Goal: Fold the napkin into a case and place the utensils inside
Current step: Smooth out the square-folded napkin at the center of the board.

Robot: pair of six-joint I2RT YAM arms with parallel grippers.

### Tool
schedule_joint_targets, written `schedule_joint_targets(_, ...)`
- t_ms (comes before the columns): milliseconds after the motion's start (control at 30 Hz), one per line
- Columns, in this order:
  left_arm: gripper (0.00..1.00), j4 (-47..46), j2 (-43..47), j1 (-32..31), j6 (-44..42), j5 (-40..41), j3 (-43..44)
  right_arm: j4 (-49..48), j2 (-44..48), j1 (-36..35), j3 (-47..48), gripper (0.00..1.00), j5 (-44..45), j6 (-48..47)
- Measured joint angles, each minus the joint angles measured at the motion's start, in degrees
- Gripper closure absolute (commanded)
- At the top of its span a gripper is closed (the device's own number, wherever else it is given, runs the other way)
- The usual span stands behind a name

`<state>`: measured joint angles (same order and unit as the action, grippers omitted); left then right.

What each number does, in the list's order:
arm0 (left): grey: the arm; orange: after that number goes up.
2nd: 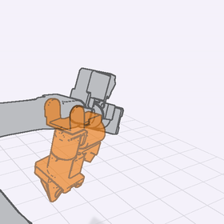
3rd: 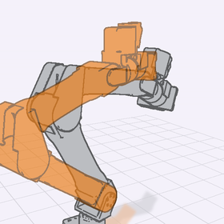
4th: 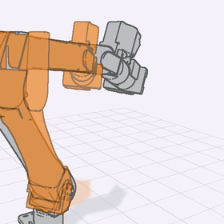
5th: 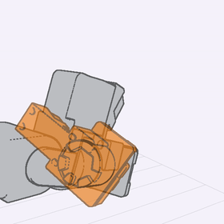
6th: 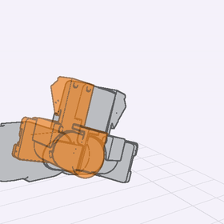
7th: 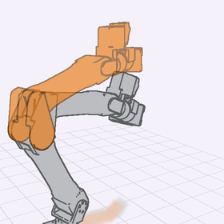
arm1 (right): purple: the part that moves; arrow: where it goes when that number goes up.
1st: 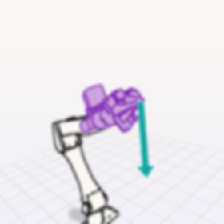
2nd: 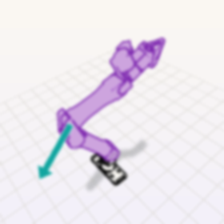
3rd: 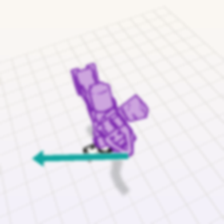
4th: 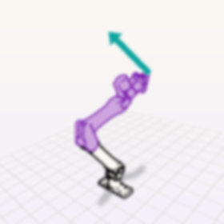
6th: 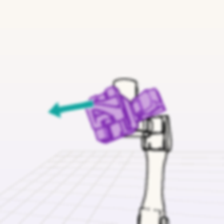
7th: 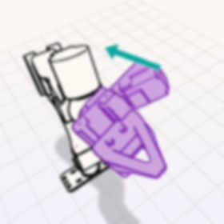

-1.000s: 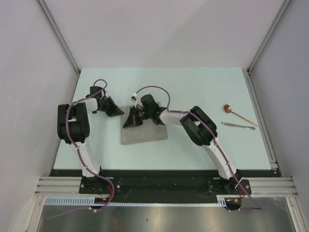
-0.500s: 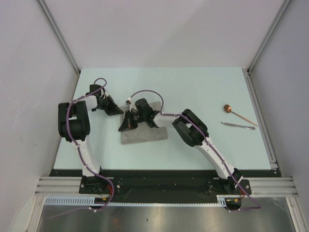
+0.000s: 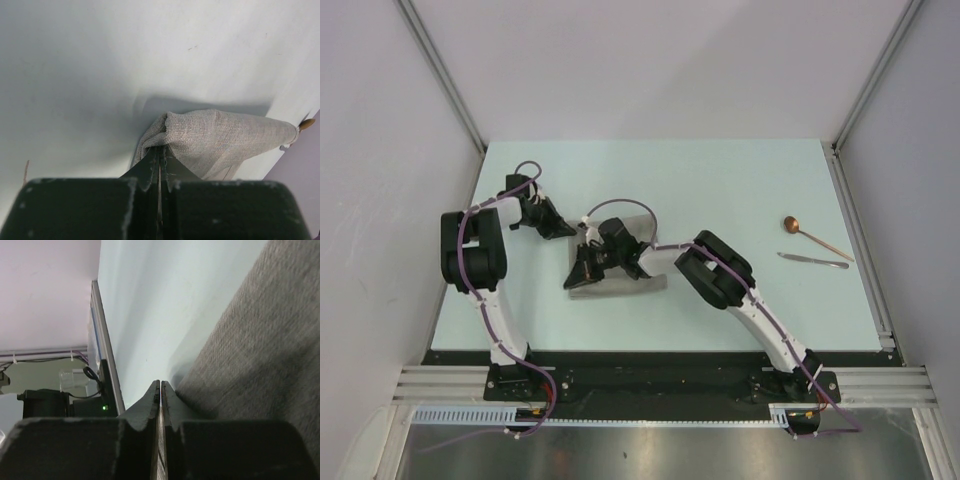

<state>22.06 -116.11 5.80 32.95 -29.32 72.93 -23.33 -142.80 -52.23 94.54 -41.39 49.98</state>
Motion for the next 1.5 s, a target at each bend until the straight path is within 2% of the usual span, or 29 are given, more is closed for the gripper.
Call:
schedule_joint_targets(167, 1.00, 0.02, 0.00, 0.00, 0.00, 0.00, 0.02, 1.31, 1.79, -0.09, -2.19, 0.85, -0.07, -1.22)
schedule_joint_targets(333, 0.90, 0.04, 0.04, 0.00, -0.02, 0.02, 0.02, 7.65, 2.75, 2.03, -0.68, 0.76, -0.59, -6.16)
schedule_joint_targets(367, 0.78, 0.13, 0.13, -0.02, -0.04, 0.22, 0.00, 9.60, 2.91, 2.89, 0.24, 0.73, -0.66, -7.76)
schedule_joint_targets(500, 0.53, -0.11, 1.95, -0.48, -0.22, 2.12, -0.48, 16.61, 4.09, 8.04, 2.56, 0.55, 0.48, -13.57)
schedule_joint_targets(567, 0.50, -0.09, 4.76, -0.66, -0.66, 4.20, -1.81, 20.13, 5.64, 11.34, 2.91, 0.51, 1.14, -16.22)
schedule_joint_targets(733, 0.55, -0.59, 16.57, -1.20, -0.35, 6.58, -9.09, 25.24, 7.91, 18.25, 4.57, 0.50, 2.84, -20.41)
schedule_joint_targets(833, 0.63, -0.98, 23.78, -1.99, -0.35, 6.14, -15.08, 26.32, 7.98, 21.11, 4.92, 0.52, 2.91, -20.96)
schedule_joint_targets(900, 0.74, -1.11, 27.04, -2.89, -0.22, 4.96, -19.02, 27.06, 7.98, 22.45, 4.92, 0.56, 2.91, -21.16)
schedule_joint_targets(1000, 0.83, -1.57, 28.79, -4.37, 0.22, 3.32, -24.20, 27.21, 7.98, 23.47, 4.92, 0.61, 2.73, -21.11)
schedule_joint_targets(1233, 0.89, -1.05, 30.53, -5.31, 1.57, 2.14, -34.84, 26.91, 5.92, 25.22, 7.91, 0.68, 1.27, -21.05)
schedule_joint_targets(1367, 1.00, -0.48, 30.62, -5.31, 1.57, 3.08, -35.63, 25.99, 1.77, 26.10, 12.02, 0.70, 0.70, -20.79)
schedule_joint_targets(1500, 0.99, -0.22, 30.40, -5.31, 2.10, 3.96, -35.65, 26.12, -2.45, 27.21, 16.22, 0.70, -1.53, -19.87)
